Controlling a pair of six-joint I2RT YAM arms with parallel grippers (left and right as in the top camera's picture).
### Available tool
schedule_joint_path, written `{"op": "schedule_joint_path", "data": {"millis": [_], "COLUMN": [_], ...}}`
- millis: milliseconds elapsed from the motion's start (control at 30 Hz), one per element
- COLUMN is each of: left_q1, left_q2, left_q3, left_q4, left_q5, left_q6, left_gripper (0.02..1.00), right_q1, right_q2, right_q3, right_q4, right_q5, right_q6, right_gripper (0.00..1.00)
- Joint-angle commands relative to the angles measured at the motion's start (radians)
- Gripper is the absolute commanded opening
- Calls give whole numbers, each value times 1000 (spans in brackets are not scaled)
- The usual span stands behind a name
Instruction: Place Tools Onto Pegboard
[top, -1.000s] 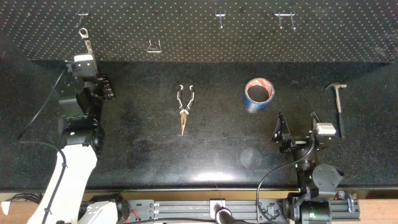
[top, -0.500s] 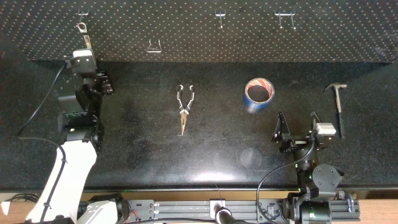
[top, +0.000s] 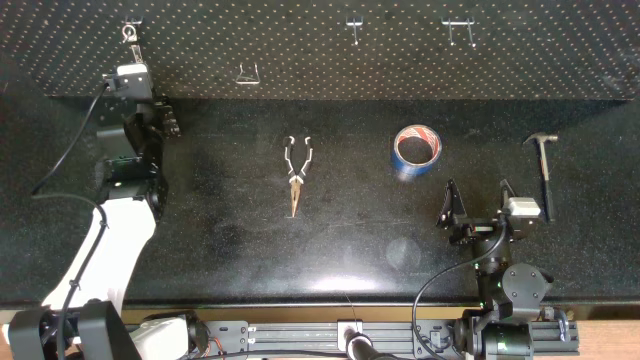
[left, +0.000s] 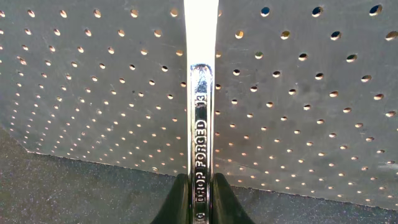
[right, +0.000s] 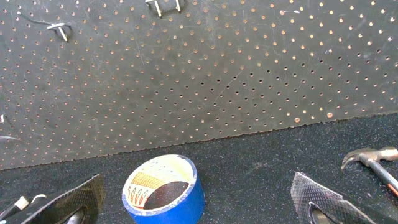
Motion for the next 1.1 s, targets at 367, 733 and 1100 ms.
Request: {"op": "schedule_joint_path", "data": {"millis": [367, 733, 1100], "left_q1": [-728, -632, -602], "left_q2": [244, 638, 714], "left_q3": [890, 917, 865], "left_q4": [-1634, -1398, -1322], "left_q5": [234, 128, 101], "left_q6": [-684, -611, -488], "left_gripper": [993, 993, 993], "right_q1": [-3, -3, -3], "right_q2": [-8, -8, -8], "right_q3": [-5, -5, -5], "right_q4": [-3, -3, -3], "right_q5": [2, 2, 2], "right_q6": [8, 8, 7], "right_gripper": [987, 987, 987]}}
